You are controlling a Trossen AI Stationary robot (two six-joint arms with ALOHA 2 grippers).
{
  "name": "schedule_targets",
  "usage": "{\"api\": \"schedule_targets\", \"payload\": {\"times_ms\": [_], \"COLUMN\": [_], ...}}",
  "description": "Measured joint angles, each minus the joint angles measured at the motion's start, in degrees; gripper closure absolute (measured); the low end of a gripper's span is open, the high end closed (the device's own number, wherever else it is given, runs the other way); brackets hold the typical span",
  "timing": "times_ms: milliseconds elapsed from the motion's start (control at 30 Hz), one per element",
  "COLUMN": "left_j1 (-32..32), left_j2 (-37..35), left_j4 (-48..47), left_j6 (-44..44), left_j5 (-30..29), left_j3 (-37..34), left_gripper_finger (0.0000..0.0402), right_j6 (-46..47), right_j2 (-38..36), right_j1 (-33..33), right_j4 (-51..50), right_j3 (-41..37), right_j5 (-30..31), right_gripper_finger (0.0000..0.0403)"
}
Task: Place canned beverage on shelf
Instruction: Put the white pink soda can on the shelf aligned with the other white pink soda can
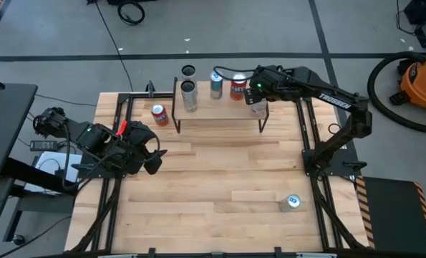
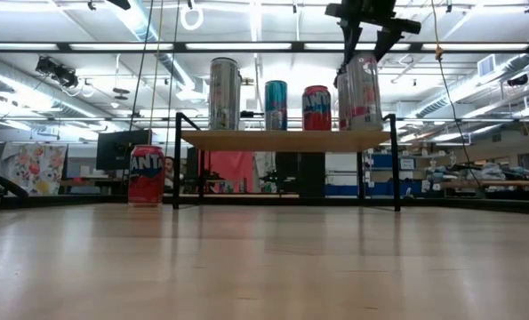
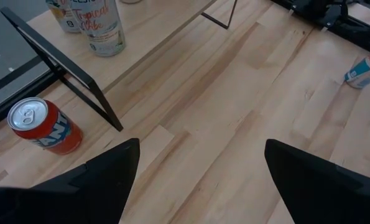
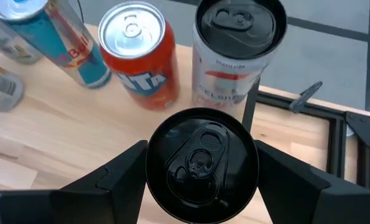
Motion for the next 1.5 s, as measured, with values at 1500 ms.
{"api": "schedule_targets", "payload": {"times_ms": [1500], "left_j1": [0.01], "left_j2": [0.0], "left_j4": [0.07], "left_j6": [0.34], "left_j5": [0.0], "left_j3": [0.01], "left_gripper_finger": [0.0044], "right_j6": [-1.48], "right_j2": [-0.83], "right_j1": [-0.11], "right_j4": [2.68], "right_j3": [-1.13], "right_j5": [1.02], "right_gripper_finger": [0.0088]}}
